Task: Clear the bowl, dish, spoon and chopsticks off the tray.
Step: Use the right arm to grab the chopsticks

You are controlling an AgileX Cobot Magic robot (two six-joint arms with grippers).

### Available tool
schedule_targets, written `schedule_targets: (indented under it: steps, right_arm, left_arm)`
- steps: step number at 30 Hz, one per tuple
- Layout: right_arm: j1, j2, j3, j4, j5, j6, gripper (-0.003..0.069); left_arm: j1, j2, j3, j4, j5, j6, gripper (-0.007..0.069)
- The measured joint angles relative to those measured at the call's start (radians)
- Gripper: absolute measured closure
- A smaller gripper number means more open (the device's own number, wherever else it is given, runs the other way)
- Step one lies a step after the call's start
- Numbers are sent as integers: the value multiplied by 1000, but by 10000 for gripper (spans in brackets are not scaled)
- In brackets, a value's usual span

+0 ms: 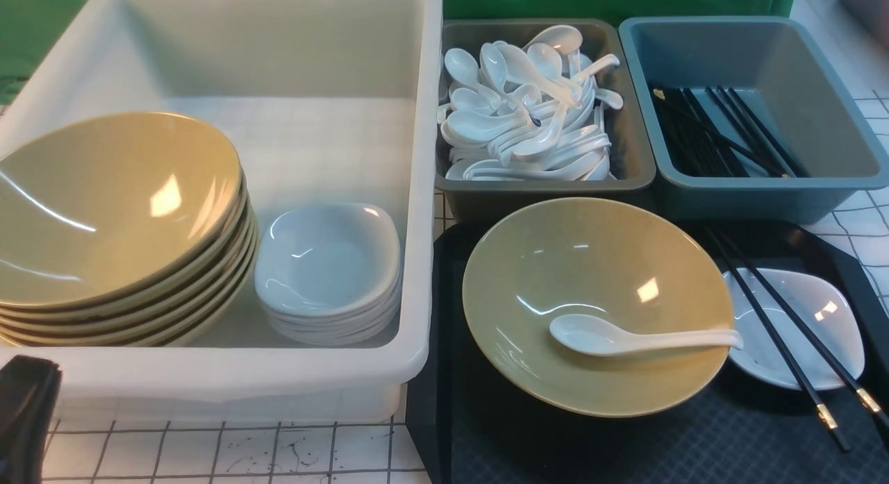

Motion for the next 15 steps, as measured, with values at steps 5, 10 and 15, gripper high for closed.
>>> schedule_targets:
  steps: [5, 10, 15]
  right_arm:
    - [0, 0, 3, 8, -33, 15, 423]
    - [0, 0, 18, 68, -187, 340, 423]
    - [1, 0, 18, 80, -273, 536, 423]
  left_arm:
    - [0, 92, -243, 99, 284, 204, 625]
    - [-24, 259, -459, 151, 625, 444, 625]
    - [-131, 385, -578, 166, 866, 658, 625]
